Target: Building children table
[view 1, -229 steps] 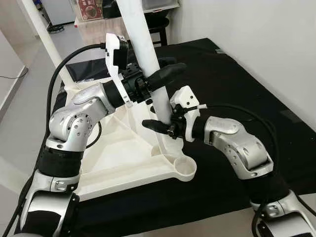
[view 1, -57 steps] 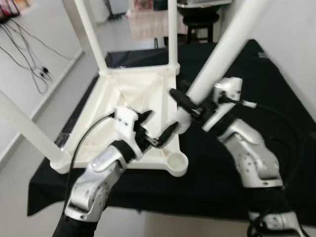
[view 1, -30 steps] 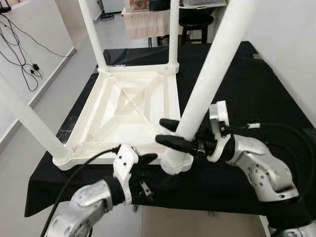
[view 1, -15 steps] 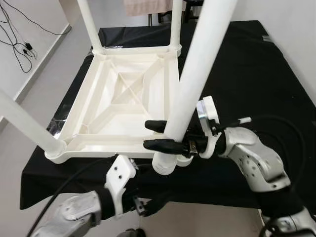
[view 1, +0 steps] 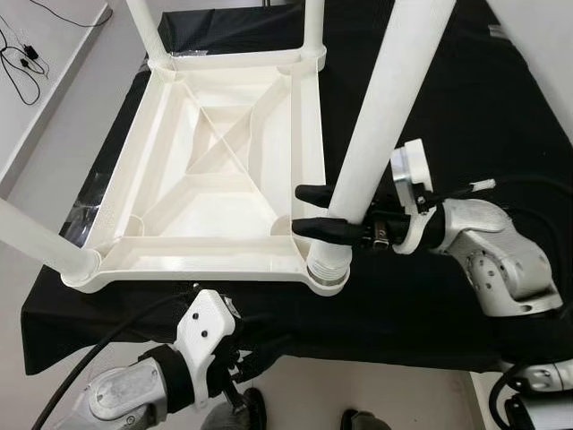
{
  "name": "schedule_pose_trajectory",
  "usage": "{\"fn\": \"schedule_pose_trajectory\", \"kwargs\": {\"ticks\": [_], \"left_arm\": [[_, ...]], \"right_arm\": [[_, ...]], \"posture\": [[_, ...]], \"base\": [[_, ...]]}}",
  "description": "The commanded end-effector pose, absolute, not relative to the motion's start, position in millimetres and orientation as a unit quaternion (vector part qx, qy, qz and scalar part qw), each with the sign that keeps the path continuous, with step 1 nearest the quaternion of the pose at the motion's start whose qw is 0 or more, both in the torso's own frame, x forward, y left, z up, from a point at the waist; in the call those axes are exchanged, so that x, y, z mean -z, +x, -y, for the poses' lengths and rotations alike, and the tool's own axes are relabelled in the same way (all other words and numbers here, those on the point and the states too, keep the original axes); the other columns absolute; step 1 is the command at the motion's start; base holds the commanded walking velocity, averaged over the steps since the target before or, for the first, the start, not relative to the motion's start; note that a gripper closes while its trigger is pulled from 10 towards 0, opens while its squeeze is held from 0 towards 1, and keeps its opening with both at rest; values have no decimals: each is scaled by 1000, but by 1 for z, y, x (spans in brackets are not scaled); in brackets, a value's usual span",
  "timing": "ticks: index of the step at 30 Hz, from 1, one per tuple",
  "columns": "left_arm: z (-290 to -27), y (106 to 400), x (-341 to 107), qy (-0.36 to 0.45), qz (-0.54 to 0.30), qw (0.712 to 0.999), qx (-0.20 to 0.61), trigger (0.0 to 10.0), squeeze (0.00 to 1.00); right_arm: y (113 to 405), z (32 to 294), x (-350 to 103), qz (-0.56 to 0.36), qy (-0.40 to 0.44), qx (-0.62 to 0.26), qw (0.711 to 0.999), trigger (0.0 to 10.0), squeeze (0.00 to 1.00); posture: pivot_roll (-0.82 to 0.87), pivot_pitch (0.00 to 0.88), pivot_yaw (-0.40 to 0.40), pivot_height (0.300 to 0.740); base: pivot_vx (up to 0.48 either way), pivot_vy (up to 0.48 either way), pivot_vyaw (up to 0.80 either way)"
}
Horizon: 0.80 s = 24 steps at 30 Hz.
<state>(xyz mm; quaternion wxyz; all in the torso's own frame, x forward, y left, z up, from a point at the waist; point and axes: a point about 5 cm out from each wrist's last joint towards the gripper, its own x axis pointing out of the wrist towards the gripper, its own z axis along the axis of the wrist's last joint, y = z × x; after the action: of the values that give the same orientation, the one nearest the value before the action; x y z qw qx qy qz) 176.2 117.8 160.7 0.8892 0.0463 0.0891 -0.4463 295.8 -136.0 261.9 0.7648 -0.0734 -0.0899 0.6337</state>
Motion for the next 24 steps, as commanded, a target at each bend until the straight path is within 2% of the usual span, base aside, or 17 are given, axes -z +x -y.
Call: {"fn": "schedule_pose_trajectory", "kwargs": {"ticks": [1,5,10,17,18,19,24], "left_arm": [[-121,174,-158,57,-102,890,441,0,0],[-121,177,-157,57,-100,894,433,0,0],[-117,181,-154,55,-98,897,427,0,0],[-118,183,-153,55,-99,899,423,0,0],[-119,184,-152,61,-101,900,420,627,0],[-120,185,-152,65,-104,901,416,10000,0],[-120,187,-151,70,-105,902,412,10000,0]], "right_arm": [[292,128,-266,108,-88,-642,754,10000,0],[295,126,-266,111,-103,-635,757,10000,0],[304,127,-264,111,-119,-610,775,10000,0],[305,127,-266,116,-119,-606,778,10000,0],[306,127,-267,118,-120,-606,777,10000,0],[306,126,-268,119,-120,-607,777,10000,0],[307,127,-269,121,-120,-607,776,10000,0]], "posture": [[60,297,76,740],[54,294,75,740],[47,292,74,740],[45,291,78,740],[42,294,81,740],[38,296,80,740],[35,297,78,740]], "base": [[0,0,0],[0,0,0],[0,0,0],[0,0,0],[0,0,0],[0,0,0],[0,0,0]]}}
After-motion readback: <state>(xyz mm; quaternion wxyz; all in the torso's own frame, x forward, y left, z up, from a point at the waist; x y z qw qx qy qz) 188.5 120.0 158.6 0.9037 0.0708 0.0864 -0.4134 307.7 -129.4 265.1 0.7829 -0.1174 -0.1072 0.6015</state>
